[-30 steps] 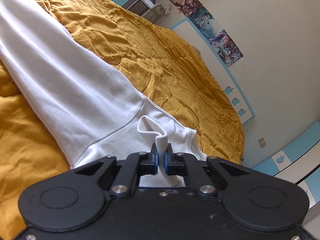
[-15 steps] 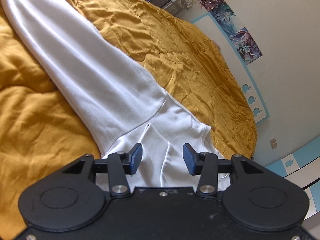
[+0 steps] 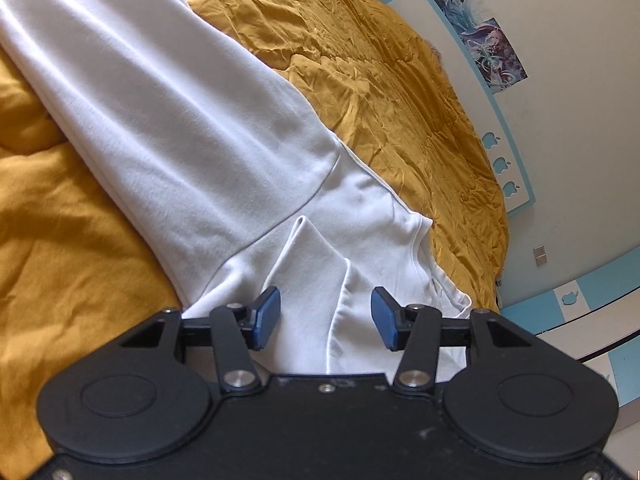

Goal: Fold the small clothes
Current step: 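Move the left tool toward the other sleeve cuff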

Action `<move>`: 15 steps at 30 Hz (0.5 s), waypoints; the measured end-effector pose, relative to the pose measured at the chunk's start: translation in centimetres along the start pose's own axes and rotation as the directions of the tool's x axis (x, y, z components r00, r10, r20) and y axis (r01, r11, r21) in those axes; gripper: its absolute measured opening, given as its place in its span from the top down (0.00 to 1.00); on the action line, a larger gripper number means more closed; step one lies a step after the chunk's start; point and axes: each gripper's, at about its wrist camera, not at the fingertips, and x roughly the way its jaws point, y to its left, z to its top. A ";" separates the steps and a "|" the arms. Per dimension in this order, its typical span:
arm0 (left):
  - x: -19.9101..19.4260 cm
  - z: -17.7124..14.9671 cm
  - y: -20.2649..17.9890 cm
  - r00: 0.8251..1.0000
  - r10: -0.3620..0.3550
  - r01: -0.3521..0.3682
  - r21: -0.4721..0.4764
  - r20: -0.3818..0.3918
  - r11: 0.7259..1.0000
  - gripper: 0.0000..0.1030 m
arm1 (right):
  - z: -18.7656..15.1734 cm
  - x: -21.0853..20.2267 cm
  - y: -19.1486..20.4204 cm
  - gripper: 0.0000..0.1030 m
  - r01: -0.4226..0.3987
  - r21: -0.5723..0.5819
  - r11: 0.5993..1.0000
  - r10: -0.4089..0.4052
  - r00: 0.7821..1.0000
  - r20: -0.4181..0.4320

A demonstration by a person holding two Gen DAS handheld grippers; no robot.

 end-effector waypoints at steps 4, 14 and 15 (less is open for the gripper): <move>-5.1 1.7 0.0 0.996 -0.028 0.029 -0.017 0.082 0.999 0.48 | 1.6 -3.1 2.0 0.68 -0.085 0.023 0.996 0.084 0.995 0.059; -23.8 7.9 11.2 0.826 0.102 -0.040 -0.122 0.554 0.992 0.40 | 2.8 -10.5 15.5 0.36 -0.399 -0.188 0.897 0.430 0.886 0.172; -24.5 8.6 12.5 0.808 0.126 -0.043 -0.156 0.576 0.987 0.39 | 2.7 -10.8 16.6 0.36 -0.403 -0.213 0.890 0.439 0.883 0.163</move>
